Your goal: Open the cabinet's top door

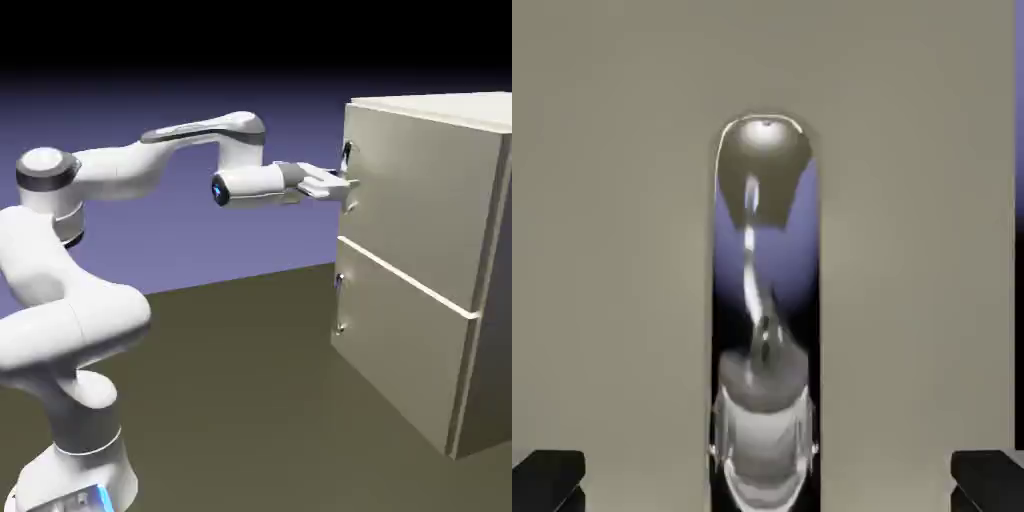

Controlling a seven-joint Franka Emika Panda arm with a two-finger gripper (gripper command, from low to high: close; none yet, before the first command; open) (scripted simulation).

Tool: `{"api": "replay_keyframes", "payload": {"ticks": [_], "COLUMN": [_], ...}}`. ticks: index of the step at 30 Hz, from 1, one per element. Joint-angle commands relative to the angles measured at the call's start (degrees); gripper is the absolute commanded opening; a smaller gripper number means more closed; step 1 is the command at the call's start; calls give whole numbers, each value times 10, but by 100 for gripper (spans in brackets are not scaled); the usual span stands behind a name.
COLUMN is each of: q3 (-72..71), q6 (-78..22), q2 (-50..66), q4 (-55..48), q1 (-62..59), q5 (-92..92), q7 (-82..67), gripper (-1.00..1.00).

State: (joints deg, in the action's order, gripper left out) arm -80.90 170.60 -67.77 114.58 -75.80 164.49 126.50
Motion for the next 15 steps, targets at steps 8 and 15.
{"api": "replay_keyframes", "payload": {"ticks": [8, 15], "q3": [71, 161], "q6": [-130, -240], "q2": [12, 35], "q4": [166, 303], "q1": [137, 264], "q5": [-27, -68], "q7": [-20, -59], "gripper": [-100, -100]}}
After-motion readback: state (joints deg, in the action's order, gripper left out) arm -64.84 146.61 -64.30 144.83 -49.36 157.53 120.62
